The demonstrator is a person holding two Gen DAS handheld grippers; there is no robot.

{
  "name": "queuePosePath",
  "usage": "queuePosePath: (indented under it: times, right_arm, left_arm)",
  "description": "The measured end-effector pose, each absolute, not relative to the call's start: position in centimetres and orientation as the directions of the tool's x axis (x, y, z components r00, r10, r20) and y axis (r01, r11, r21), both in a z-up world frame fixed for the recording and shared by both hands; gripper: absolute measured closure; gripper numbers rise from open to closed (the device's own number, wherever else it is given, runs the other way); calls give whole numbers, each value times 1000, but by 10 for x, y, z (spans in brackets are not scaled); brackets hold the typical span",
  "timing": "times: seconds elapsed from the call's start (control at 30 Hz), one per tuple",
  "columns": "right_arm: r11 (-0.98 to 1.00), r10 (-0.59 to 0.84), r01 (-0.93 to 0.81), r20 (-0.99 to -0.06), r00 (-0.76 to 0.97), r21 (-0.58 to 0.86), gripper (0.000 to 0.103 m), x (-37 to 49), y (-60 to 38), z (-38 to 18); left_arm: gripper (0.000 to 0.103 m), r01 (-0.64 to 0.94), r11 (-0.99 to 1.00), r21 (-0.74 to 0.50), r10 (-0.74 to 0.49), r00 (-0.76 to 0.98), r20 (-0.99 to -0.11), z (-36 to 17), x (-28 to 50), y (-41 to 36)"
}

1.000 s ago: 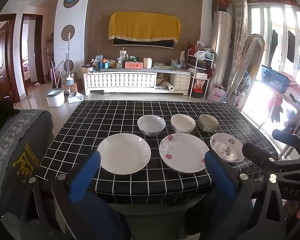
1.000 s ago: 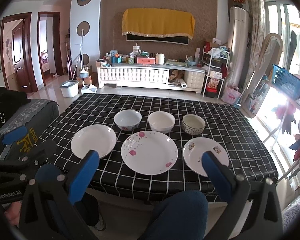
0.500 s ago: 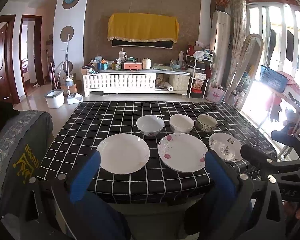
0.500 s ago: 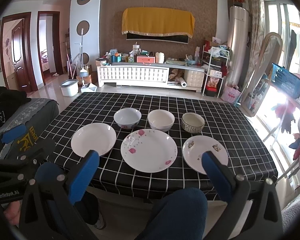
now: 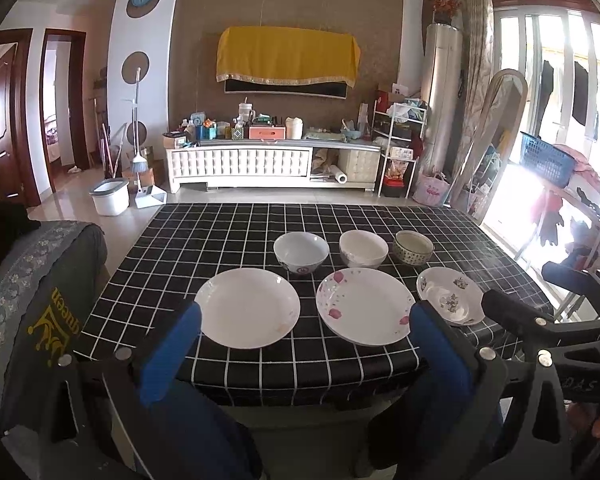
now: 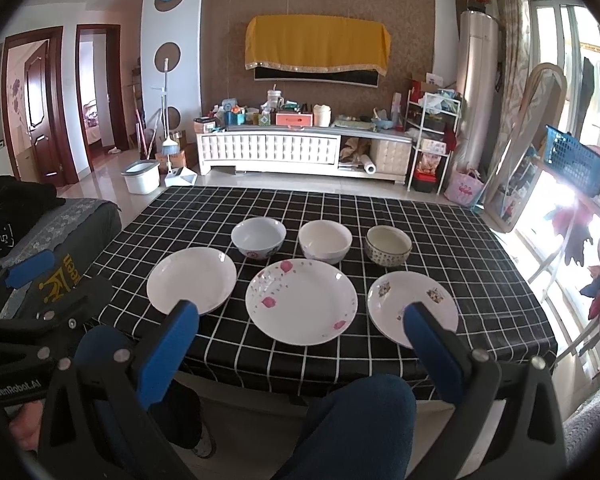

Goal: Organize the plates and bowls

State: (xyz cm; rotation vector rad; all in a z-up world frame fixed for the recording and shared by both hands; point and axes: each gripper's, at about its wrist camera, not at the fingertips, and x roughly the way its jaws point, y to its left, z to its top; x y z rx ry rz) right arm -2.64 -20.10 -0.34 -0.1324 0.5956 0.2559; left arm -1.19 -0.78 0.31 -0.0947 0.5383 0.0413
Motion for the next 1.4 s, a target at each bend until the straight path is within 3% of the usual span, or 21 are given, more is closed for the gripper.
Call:
queuePosePath:
  times: [0.37, 0.83, 1.1, 1.4]
  right_arm:
    - [966, 185, -257, -579, 794, -43, 0, -14, -194, 12]
    - [947, 296, -309, -601, 743, 84, 0, 62, -157, 36]
    - [941, 308, -315, -692, 653, 121, 0, 123, -120, 7]
    - [890, 374, -435, -767, 522, 138, 0, 165, -64, -42]
  left_arm:
    - [0, -42, 996, -75, -2, 857, -515, 19, -7, -7]
    - [0, -71, 995, -64, 30, 863, -504, 57, 51, 39]
    - [0, -195, 976, -98, 99, 795, -599, 34, 106, 98]
    - [0, -258, 953, -156, 64, 679, -732, -26, 150, 146]
